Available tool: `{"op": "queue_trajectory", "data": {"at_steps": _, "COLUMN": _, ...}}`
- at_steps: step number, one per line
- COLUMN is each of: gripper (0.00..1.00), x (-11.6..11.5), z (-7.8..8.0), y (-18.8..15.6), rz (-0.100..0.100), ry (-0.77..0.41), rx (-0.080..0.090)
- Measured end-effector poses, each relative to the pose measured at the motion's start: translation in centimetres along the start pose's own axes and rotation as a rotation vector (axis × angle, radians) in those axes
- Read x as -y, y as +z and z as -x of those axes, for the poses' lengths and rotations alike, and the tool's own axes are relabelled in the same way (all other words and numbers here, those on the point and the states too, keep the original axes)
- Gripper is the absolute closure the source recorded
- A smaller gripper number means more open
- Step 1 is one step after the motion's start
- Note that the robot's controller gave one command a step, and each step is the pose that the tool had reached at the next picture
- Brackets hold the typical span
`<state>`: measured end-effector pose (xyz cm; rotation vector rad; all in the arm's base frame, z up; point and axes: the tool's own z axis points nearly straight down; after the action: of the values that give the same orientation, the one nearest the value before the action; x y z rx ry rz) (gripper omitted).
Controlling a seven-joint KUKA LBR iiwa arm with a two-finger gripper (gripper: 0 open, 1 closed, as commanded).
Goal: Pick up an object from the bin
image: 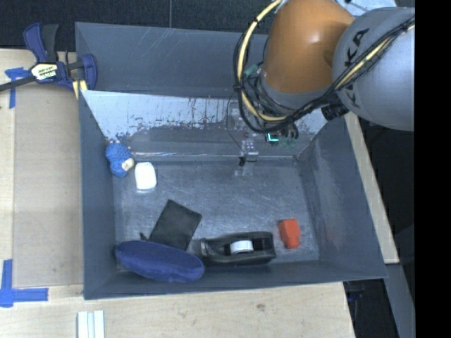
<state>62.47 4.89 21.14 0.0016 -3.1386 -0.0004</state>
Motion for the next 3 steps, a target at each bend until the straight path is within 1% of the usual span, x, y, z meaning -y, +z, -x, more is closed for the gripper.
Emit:
{"op": "queue_trajectory", "data": {"at_steps": 1, "gripper": 0.0, "x": -5.9, "z": -5.2, "y": 8.5, "rz": 0.001, "ry": -0.142, "rx": -0.003}}
{"op": "queue_trajectory", "data": {"at_steps": 2, "gripper": 0.0, "x": -4.2, "z": -7.3, "y": 14.0, "rz": -0.001, "ry": -0.494, "rx": 0.014}}
{"op": "queue_trajectory", "data": {"at_steps": 3, "gripper": 0.0, "x": -11.5, "z": -7.7, "y": 13.6, "rz": 0.001, "ry": -0.757, "rx": 0.012}}
